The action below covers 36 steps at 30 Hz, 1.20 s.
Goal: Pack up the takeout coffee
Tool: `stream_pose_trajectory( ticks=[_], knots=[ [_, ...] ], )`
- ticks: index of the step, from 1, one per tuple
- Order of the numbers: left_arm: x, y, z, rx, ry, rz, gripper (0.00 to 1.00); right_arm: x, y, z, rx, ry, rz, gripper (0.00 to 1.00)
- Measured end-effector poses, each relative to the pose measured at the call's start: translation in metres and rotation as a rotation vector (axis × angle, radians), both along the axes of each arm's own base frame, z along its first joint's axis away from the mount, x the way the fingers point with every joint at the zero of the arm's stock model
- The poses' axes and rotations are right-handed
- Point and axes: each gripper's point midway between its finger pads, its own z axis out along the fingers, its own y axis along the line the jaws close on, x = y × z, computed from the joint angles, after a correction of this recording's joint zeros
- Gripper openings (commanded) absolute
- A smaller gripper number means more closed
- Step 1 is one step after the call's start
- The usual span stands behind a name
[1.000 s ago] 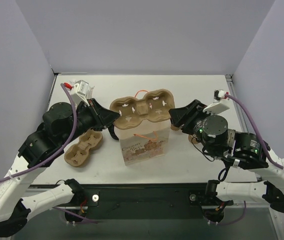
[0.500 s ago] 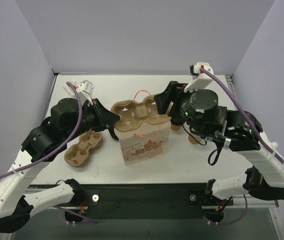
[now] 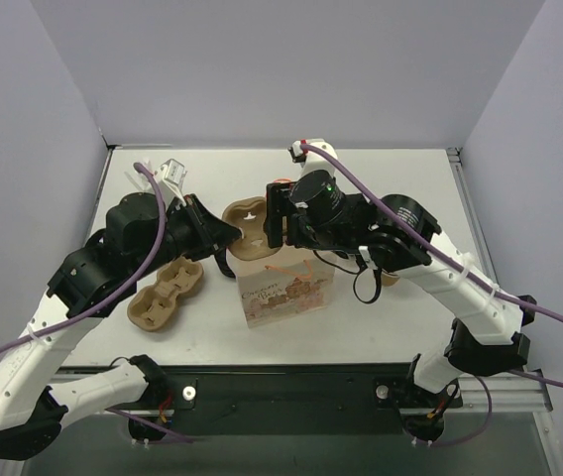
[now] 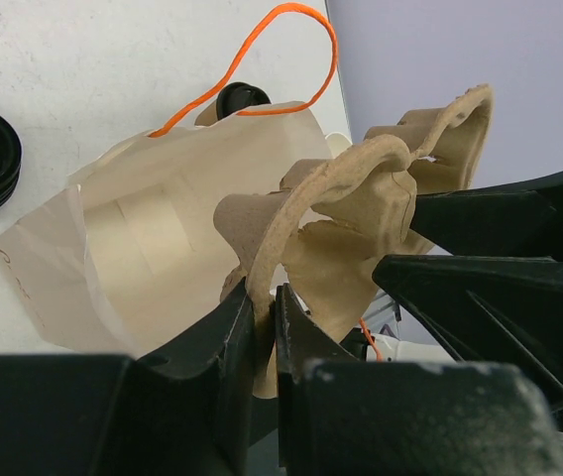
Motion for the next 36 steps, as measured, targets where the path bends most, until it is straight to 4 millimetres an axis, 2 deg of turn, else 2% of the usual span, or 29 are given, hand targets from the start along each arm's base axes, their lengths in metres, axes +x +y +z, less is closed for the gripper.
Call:
stream_pose_trajectory(
  ticks=[8,14,18,20,22,23,24,25,28,32,36],
  knots=[
    [0.0,-0.001,-0.001,-0.005,0.004,-0.001,0.0,-0.002,-0.006,-0.002,-0.032,0.007,0.003,0.54],
    [0.0,-0.001,-0.001,-0.005,0.004,0.0,0.0,0.001,-0.006,-0.004,-0.061,-0.003,0.003,0.55],
    [0.0,-0.001,-0.001,-0.005,0.004,0.0,0.0,0.005,-0.002,-0.013,-0.093,0.001,-0.001,0.54],
    [0.001,-0.001,-0.002,-0.003,0.004,0.003,0.0,0.007,0.0,-0.017,-0.108,0.001,-0.006,0.49],
    [0.002,0.0,-0.003,0.0,0.005,0.008,0.0,0.01,0.001,-0.019,-0.124,-0.002,-0.011,0.37],
    [0.002,0.0,-0.003,0.0,0.004,0.01,0.0,0.011,0.001,-0.02,-0.131,-0.005,-0.013,0.34],
    [0.002,0.0,-0.003,0.0,0.003,0.011,0.04,0.011,0.002,-0.02,-0.135,-0.006,-0.011,0.33],
    [0.003,0.001,-0.003,0.001,0.003,0.013,0.16,0.012,0.002,-0.019,-0.138,-0.01,-0.008,0.32],
    [0.003,0.001,-0.003,0.0,-0.001,0.015,0.35,0.012,0.001,-0.018,-0.145,-0.016,-0.001,0.31],
    [0.002,0.007,0.001,0.009,-0.029,0.025,0.47,0.012,0.002,-0.021,-0.146,-0.003,0.012,0.31],
    [0.005,0.021,0.002,0.05,-0.066,0.067,0.49,0.012,0.001,-0.031,-0.148,0.039,0.03,0.31]
  ],
)
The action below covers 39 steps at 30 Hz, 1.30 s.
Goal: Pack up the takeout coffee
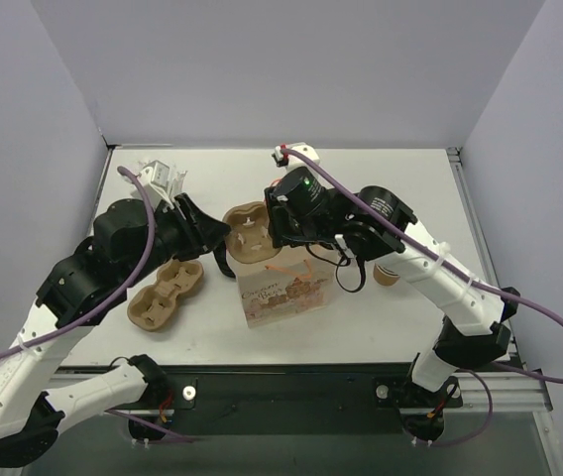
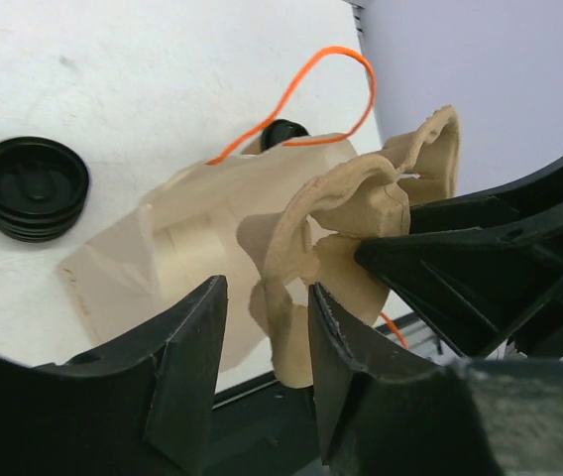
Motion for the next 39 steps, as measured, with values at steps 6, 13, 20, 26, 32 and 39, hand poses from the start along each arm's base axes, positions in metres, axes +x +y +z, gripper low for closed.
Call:
stream_pose_trajectory(
  ticks=[6,13,20,26,32,39],
  knots=[
    [0.002,0.03,-0.002,0.102,-0.056,0.084,0.49,0.005,-0.001,-0.022,0.02,0.111,0.017,0.31],
    [0.001,0.047,-0.012,0.151,-0.07,0.132,0.49,0.013,-0.003,-0.032,0.071,0.2,0.029,0.31],
    [0.006,0.042,-0.034,0.211,-0.008,0.121,0.49,0.009,0.0,-0.051,0.062,0.275,0.056,0.31],
    [0.013,0.034,-0.047,0.244,0.042,0.105,0.49,0.003,0.0,-0.07,0.039,0.326,0.062,0.31],
    [0.012,0.033,-0.047,0.234,0.05,0.093,0.49,0.001,-0.002,-0.082,0.02,0.352,0.05,0.31],
    [0.013,0.029,-0.052,0.235,0.068,0.075,0.49,0.001,-0.007,-0.096,-0.008,0.373,0.031,0.31]
  ],
)
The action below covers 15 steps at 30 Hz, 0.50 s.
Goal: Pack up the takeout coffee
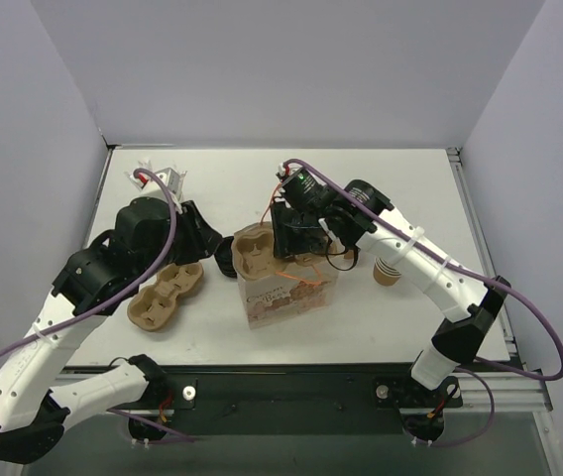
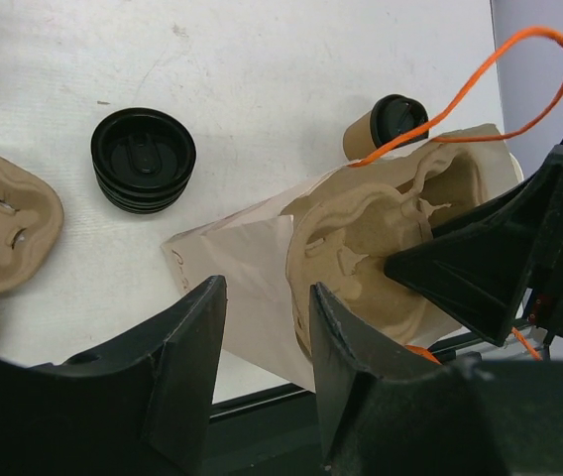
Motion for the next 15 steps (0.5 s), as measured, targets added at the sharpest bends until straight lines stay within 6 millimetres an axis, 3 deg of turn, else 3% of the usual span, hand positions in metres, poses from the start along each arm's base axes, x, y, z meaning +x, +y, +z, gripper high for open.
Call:
stream_pose_trajectory(
  ticks=[11,15],
  knots=[
    [-0.001,-0.003,-0.003,0.002,0.013,-0.023,0.49,0.0,-0.003,-0.008,-0.022,0.007,-0.006,0.31],
    [0.0,-0.006,-0.014,0.013,0.032,-0.037,0.49,0.0,-0.003,-0.009,-0.024,0.009,-0.006,0.31]
  ],
)
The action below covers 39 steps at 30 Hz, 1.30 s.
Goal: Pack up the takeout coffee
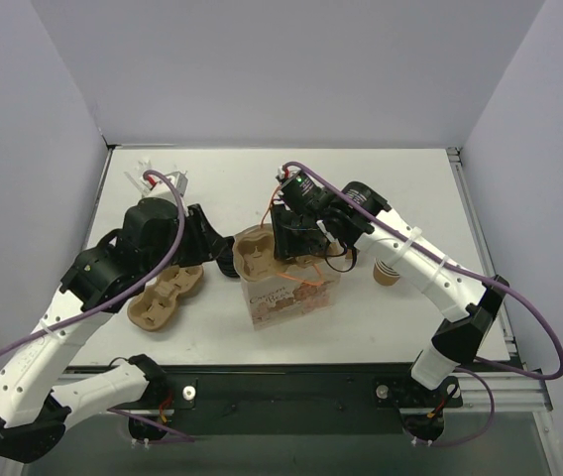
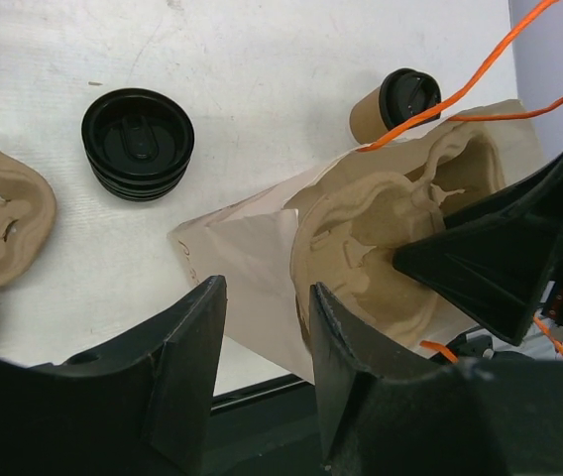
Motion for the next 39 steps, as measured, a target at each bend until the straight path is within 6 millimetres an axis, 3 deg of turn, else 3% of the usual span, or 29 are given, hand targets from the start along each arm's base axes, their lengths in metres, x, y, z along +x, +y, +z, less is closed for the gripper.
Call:
stream_pose_trajectory(
  ticks=[4,16,23,39],
  knots=[
    [0.006,-0.005,-0.011,0.013,0.009,-0.009,0.5,0.0,0.0,0.0,0.0,0.0,0.0,0.31],
    [0.03,-0.025,-0.018,0.025,-0.038,-0.055,0.5,0.0,0.0,0.0,0.0,0.0,0.0,0.31],
    [0.035,-0.028,-0.034,0.066,-0.016,-0.067,0.5,0.0,0.0,0.0,-0.001,0.0,0.0,0.31],
    [0.036,-0.027,-0.036,0.089,-0.023,-0.076,0.5,0.003,-0.002,-0.005,-0.014,-0.009,-0.015,0.31]
  ],
)
